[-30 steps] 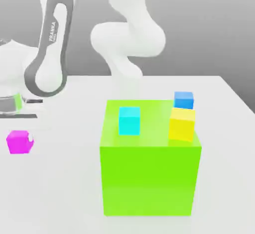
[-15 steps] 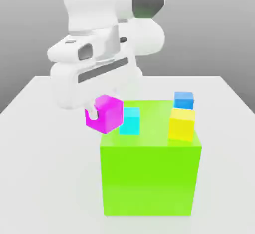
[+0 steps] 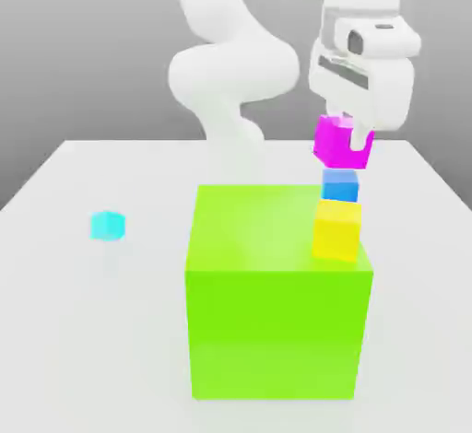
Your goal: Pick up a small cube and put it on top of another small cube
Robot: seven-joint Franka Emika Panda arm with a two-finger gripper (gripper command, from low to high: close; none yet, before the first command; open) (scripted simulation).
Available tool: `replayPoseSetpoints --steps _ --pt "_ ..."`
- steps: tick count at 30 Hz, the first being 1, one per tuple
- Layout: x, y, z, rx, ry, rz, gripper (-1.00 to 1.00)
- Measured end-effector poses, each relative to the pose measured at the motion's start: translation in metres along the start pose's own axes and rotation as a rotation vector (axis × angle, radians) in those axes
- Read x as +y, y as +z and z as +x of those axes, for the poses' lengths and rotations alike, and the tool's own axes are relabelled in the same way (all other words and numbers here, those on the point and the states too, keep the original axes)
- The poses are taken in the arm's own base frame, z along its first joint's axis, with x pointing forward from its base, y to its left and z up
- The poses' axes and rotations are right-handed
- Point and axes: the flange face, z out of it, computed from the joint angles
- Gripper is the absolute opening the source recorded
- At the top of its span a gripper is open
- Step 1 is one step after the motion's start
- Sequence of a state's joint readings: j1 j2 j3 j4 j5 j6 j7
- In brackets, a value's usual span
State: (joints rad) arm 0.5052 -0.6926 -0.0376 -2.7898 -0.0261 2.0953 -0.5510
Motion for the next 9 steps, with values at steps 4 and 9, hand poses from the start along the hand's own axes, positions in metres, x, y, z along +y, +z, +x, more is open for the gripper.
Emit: replayPoseSetpoints --steps 4,9 --pt "0.000 0.000 0.000 0.000 0.000 0.000 1.00" --pt "0.000 -0.038 0.001 0.001 -0.001 -0.003 1.00"
